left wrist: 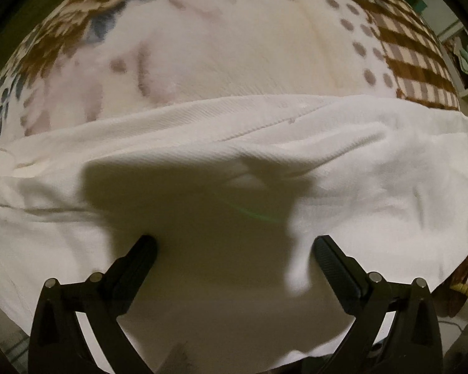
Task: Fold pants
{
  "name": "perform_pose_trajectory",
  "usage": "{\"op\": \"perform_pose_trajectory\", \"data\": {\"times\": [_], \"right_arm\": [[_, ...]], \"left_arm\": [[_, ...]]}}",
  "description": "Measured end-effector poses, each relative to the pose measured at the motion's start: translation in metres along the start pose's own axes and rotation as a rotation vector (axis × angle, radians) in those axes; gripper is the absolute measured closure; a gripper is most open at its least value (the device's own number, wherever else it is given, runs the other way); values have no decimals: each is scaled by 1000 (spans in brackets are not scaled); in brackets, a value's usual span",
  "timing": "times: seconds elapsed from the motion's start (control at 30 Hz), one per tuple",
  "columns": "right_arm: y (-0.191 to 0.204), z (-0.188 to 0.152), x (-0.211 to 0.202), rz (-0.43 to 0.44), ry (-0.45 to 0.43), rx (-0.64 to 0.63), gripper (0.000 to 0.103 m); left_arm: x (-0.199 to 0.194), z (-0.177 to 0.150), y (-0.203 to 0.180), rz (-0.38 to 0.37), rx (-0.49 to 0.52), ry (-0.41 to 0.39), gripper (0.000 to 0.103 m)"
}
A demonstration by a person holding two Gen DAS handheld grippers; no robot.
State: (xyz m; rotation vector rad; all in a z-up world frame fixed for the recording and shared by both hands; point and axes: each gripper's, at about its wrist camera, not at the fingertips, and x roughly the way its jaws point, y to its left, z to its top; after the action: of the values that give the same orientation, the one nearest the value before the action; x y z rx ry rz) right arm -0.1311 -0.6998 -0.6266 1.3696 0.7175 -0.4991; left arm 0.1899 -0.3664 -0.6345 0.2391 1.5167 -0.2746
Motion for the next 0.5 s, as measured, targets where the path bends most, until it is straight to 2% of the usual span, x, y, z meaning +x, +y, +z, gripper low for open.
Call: {"op": "perform_pose_trajectory", "data": {"times": [0.07, 0.1, 0.17, 0.23, 0.37, 0.5], "right_arm": [[-6, 3, 15, -56, 35, -17, 60], [-9, 4, 19, -54, 43, -10, 60], [-5, 6, 17, -10, 11, -11, 60], [12, 4, 7, 11, -34, -74, 60], [19, 0, 8, 45, -25, -100, 60], [26, -10, 16, -118, -18, -194, 60]], "left_arm": [[-8, -8, 20, -3, -6, 2, 0], [-8, -9, 18, -3, -8, 6, 0], [-5, 2, 22, -3, -8, 22, 0], [-3, 6, 20, -2, -9, 35, 0], [2, 26, 24, 2, -14, 54, 0], [-1, 35, 34, 1, -10, 59, 0]]}}
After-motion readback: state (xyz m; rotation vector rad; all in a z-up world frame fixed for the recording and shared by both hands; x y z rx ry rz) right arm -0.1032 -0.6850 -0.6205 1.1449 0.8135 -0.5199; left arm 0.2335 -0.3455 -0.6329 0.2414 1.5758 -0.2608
